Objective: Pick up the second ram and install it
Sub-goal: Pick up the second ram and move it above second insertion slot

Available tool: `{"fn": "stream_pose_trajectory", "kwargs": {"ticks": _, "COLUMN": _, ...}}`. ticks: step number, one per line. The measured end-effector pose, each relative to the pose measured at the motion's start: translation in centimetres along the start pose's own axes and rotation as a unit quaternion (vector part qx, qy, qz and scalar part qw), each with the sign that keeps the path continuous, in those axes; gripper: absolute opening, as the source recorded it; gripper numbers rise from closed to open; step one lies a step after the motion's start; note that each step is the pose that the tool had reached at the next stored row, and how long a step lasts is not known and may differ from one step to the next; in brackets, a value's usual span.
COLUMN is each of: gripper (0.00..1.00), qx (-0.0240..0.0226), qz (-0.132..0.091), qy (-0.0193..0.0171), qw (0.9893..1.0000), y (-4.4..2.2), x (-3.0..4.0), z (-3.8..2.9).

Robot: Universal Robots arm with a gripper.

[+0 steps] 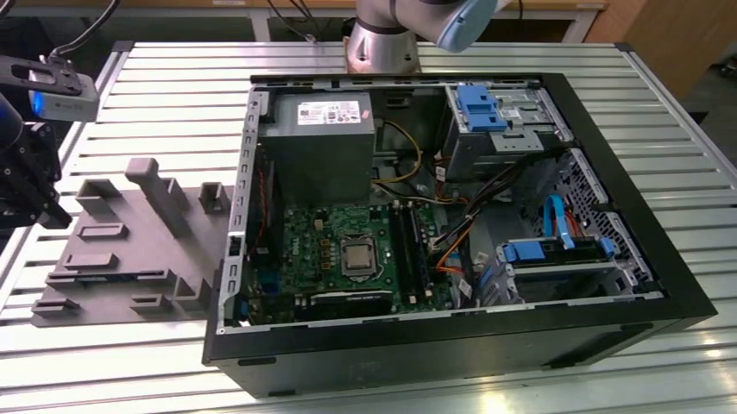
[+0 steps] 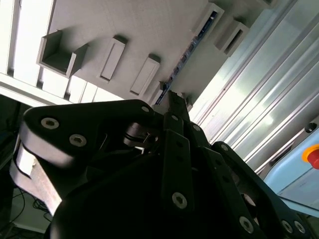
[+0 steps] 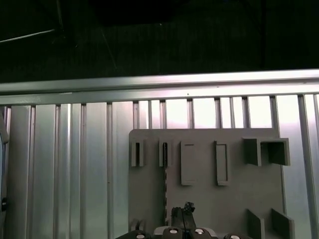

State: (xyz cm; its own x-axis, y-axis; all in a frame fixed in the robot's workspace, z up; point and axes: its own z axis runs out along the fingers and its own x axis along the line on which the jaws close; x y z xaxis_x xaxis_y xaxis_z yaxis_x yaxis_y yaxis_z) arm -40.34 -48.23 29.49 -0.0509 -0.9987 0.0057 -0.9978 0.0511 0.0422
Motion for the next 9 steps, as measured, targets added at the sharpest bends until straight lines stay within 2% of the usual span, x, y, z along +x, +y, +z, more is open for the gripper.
{"fn": "stream_pose_trajectory", "kwargs": {"ticks": 9, "gripper": 0.11, "qx": 0.0001, "qz": 0.000, "qy": 0.0015, "qw": 1.0000, "y": -0.01, "x": 0.00, "z": 0.32}}
